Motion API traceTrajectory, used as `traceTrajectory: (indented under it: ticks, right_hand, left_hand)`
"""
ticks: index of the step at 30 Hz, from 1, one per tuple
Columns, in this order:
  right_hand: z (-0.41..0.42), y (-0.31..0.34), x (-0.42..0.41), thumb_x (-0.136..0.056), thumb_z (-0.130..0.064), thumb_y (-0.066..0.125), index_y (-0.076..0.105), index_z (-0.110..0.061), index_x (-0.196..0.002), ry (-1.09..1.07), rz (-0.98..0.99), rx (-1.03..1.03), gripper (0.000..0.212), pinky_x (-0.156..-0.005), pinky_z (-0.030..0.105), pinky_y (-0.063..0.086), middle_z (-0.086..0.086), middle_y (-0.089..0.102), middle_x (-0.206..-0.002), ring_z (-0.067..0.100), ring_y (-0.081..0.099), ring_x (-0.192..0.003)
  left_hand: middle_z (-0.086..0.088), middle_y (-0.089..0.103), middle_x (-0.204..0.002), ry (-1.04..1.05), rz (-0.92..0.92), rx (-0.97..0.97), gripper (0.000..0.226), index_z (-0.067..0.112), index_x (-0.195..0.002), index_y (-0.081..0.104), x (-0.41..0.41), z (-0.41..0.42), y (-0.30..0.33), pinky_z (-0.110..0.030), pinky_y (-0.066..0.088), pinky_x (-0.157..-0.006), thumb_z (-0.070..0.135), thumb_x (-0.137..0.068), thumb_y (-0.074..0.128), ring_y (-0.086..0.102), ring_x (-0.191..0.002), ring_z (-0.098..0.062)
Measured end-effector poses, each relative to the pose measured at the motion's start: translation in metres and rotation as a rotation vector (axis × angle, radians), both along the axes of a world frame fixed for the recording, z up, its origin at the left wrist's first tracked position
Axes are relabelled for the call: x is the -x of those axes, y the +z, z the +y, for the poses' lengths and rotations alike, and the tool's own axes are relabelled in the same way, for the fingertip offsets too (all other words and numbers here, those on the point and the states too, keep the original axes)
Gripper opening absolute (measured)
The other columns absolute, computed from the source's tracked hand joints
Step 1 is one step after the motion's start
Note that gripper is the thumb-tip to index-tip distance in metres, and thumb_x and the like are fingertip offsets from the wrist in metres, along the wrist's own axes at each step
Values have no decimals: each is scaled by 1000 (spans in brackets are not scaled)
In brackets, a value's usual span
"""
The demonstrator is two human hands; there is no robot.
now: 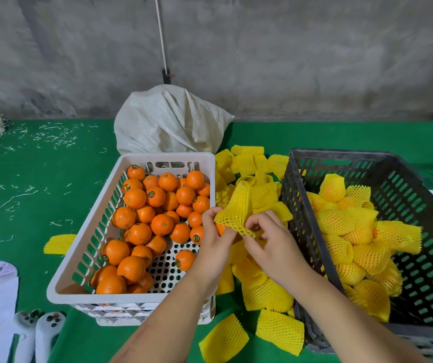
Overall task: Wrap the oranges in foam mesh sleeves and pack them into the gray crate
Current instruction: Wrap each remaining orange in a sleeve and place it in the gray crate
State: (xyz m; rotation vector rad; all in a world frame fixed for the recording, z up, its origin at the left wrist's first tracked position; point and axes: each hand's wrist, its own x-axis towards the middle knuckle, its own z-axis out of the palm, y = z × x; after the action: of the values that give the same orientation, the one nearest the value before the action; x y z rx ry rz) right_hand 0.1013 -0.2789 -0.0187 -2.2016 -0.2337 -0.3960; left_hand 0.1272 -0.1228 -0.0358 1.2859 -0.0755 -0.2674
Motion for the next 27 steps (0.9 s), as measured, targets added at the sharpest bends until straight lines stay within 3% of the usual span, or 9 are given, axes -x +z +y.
traceTrajectory:
  ticks: [2,5,9,11,13,16,18,22,27]
  right_hand:
    - [2,1,0,-95,-14,67,58,-27,-124,-26,12,17,33,-80,21,49,-18,45,-109,3,52,-104]
    - [3,5,-2,-100,-14,60,59,-23,-138,-74,-12,6,39,-81,18,48,-12,48,-115,2,53,-102]
    - [-5,17,-3,-99,-12,61,72,-15,-122,-167,-69,0,25,-75,11,44,-5,59,-108,6,57,-89]
    - [-5,23,3,-98,-23,60,73,-15,-113,-145,-112,47,22,-71,13,43,-7,59,-103,3,55,-84]
    - [-1,25,12,-97,-34,53,72,-15,-109,-103,-178,110,29,-68,17,46,-8,58,-101,3,54,-83]
    - [8,23,21,-97,-34,53,70,-18,-112,-76,-227,128,28,-72,15,47,-10,56,-105,3,53,-89]
    - [11,21,21,-97,-40,54,66,-20,-122,-87,-178,82,34,-79,19,50,-11,53,-113,5,55,-98]
    - [11,17,22,-96,-52,51,55,-27,-136,-62,-38,-26,48,-84,18,49,-15,44,-124,3,52,-111]
    - [5,13,16,-101,-23,54,61,-15,-136,-143,-86,-26,36,-85,10,47,-7,49,-123,-4,52,-110]
  left_hand:
    - [-1,72,-124,-126,24,38,61,55,-137,45,0,7,-2,-44,55,-105,28,-89,70,68,-119,-22]
    - [5,70,-132,-150,-65,3,74,47,-152,37,1,7,-7,-33,58,-99,15,-96,72,67,-123,-16]
    - [-10,72,-103,11,-154,-12,62,32,-141,53,4,-3,-6,-38,61,-85,25,-89,86,69,-92,-21]
    - [-15,72,-101,81,-178,-20,60,30,-132,54,4,-6,-6,-41,60,-82,32,-84,90,67,-88,-21]
    - [-7,71,-90,124,-195,-25,56,32,-123,50,3,-8,-6,-31,58,-70,35,-82,89,65,-78,-15]
    - [7,60,-72,115,-217,-56,49,37,-113,45,4,-9,-7,-24,50,-59,36,-82,83,56,-66,-10]
    - [8,65,-79,87,-185,-47,45,46,-117,46,5,-5,-7,-23,52,-64,38,-85,77,60,-71,-10]
    - [7,72,-115,-90,-99,37,58,49,-140,47,6,5,-4,-25,55,-80,45,-88,73,69,-103,-11]
    - [6,72,-124,-156,-166,-46,65,42,-150,42,8,4,-1,-23,56,-87,22,-97,73,70,-112,-11]
